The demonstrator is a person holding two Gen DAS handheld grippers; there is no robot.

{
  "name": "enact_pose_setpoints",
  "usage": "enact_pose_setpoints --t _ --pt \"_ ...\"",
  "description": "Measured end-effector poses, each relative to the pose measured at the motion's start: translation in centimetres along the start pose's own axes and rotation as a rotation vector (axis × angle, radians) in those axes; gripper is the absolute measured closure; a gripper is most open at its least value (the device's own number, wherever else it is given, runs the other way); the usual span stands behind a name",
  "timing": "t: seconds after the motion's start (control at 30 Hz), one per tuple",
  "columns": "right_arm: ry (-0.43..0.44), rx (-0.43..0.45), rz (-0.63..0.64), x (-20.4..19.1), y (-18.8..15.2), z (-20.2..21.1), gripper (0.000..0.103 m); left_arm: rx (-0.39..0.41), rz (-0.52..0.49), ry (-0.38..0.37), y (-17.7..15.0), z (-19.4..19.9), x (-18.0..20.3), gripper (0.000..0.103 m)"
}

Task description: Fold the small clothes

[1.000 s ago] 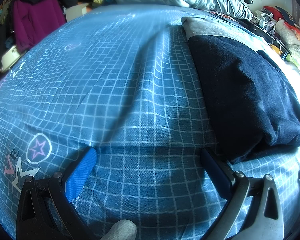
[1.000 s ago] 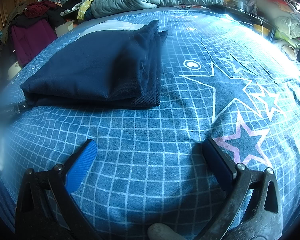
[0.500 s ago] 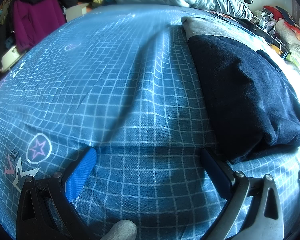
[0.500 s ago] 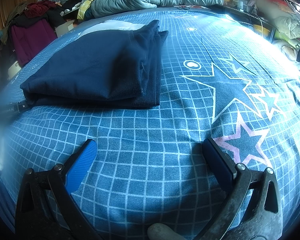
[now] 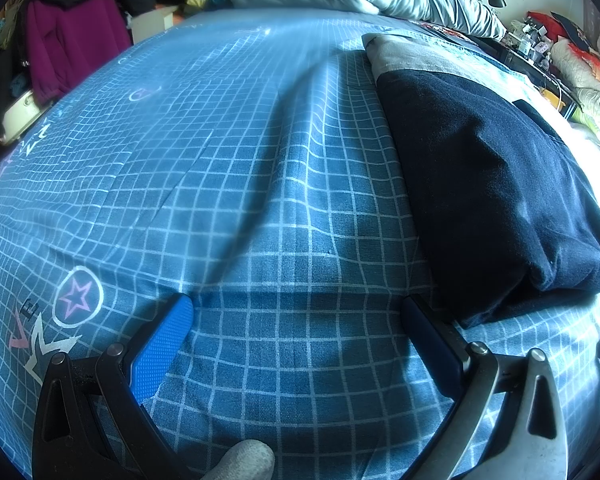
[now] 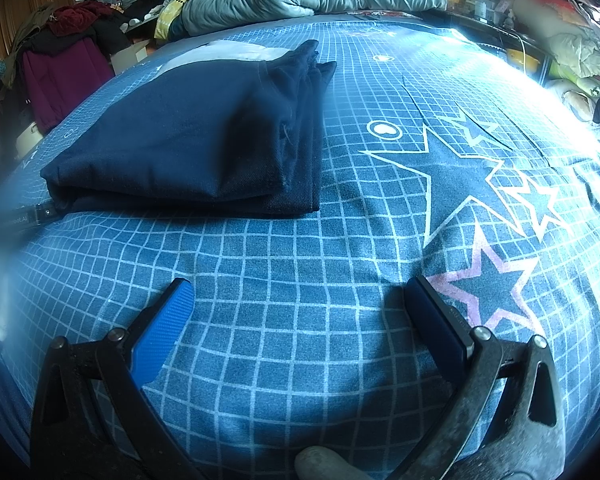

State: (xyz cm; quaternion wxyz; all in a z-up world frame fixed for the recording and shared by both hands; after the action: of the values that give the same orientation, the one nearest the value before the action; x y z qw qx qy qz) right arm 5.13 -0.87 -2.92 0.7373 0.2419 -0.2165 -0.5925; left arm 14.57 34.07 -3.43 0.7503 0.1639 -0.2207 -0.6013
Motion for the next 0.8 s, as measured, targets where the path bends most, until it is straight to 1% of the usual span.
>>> enact_pose_setpoints --t 0.8 --pt "-0.002 -0.002 0.004 -0.01 -0.04 0.00 0.000 -0.004 0.004 -0.009 -0.13 0.29 -0.14 0.000"
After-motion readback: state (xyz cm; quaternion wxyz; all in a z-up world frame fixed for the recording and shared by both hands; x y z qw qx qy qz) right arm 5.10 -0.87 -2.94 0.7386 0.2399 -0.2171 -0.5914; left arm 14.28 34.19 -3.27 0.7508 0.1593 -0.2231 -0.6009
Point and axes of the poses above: each gripper's, at about its wrist camera, not at the fingertips, and z roughly against the way its jaws point, x to its right, y to its top, the point moved 5 cm from there along -z, roughly the way its jaws point, and after that the axes turned 11 degrees about z, right-handed, at the moved point
